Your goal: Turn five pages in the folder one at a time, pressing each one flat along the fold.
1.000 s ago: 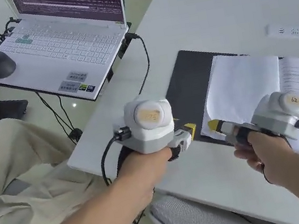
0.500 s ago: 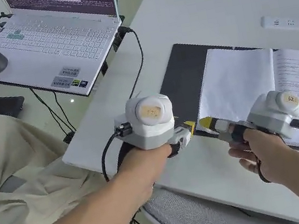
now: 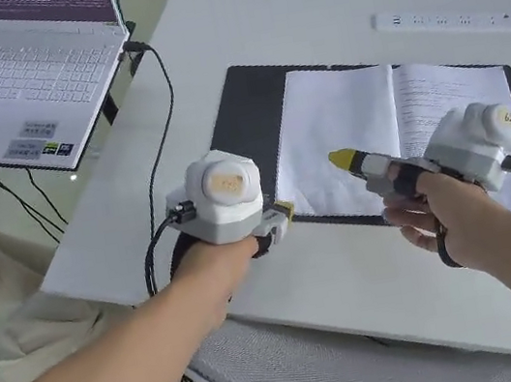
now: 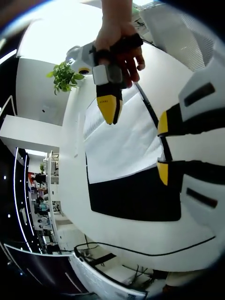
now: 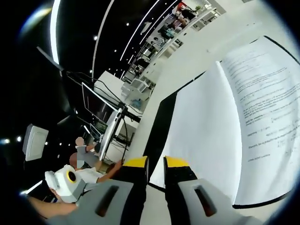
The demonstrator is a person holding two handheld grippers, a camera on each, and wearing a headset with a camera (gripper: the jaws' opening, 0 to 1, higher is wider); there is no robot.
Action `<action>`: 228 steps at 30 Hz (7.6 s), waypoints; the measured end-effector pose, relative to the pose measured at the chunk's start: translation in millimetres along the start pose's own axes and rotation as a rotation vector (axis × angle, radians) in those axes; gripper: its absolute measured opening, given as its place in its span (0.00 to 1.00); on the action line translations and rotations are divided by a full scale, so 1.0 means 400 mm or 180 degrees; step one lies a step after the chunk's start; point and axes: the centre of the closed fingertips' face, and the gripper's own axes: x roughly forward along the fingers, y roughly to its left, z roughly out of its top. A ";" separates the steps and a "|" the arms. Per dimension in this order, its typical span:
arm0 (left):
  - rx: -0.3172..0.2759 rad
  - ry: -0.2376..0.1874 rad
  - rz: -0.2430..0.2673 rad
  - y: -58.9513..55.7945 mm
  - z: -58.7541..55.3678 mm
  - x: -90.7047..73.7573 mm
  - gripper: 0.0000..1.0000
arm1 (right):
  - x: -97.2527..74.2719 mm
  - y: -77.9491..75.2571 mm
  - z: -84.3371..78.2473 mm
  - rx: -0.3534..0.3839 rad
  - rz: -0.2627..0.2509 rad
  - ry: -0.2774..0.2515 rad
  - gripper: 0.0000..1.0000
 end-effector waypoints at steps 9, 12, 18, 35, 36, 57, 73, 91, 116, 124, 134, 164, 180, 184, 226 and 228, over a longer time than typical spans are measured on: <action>0.0086 -0.0003 0.0055 -0.003 0.004 0.095 0.19 | -0.052 -0.097 0.065 0.0013 -0.0200 -0.0070 0.11; 0.0088 0.0025 0.0085 -0.006 -0.003 0.111 0.19 | -0.050 -0.115 0.082 0.0020 -0.0216 -0.0069 0.11; 0.0187 -0.0027 0.0181 -0.001 -0.010 0.132 0.19 | -0.021 -0.143 0.107 0.0091 -0.0173 0.0008 0.11; 0.0385 -0.0104 0.0294 0.011 -0.040 0.142 0.17 | 0.072 -0.231 0.191 0.0387 -0.0178 -0.0029 0.06; 0.0398 -0.0106 0.0294 0.010 -0.040 0.142 0.17 | 0.075 -0.235 0.196 0.0411 -0.0188 -0.0048 0.05; 0.0407 -0.0147 0.0289 0.008 -0.041 0.141 0.17 | 0.150 -0.286 0.298 0.0688 -0.0209 -0.0106 0.00; 0.0425 -0.0159 0.0279 0.008 -0.040 0.140 0.17 | 0.226 -0.329 0.413 0.0706 -0.0416 -0.0409 0.00; 0.0403 -0.0140 0.0271 0.008 -0.038 0.138 0.16 | 0.198 -0.326 0.368 0.0573 -0.0366 -0.0097 0.00; 0.0477 -0.0091 0.0264 0.007 -0.038 0.137 0.16 | 0.029 -0.236 0.129 0.0724 -0.0063 0.0330 0.00; 0.0497 -0.0090 0.0260 0.006 -0.039 0.138 0.16 | -0.020 -0.211 0.045 0.0739 -0.0017 0.0451 0.00; 0.0537 -0.0092 0.0253 0.005 -0.038 0.136 0.16 | -0.085 -0.178 -0.065 0.0767 0.0015 0.0579 0.00; 0.0298 0.0121 0.0122 -0.017 -0.029 0.080 0.21 | -0.280 -0.041 -0.139 0.0396 0.0135 0.0350 0.00; -0.0103 -0.0134 -0.0139 -0.060 0.070 -0.164 0.31 | -0.529 0.040 0.000 -0.0233 -0.0389 -0.0469 0.19; -0.0095 -0.0186 -0.0180 -0.072 0.084 -0.218 0.34 | -0.589 0.033 0.008 -0.0229 -0.0482 -0.0580 0.26; 0.0088 -0.0327 -0.0104 -0.096 0.145 -0.338 0.41 | -0.712 -0.003 0.085 -0.0234 -0.0651 -0.1048 0.32; 0.0115 -0.0299 -0.0115 -0.102 0.144 -0.317 0.41 | -0.704 -0.013 0.085 -0.0218 -0.0653 -0.1025 0.31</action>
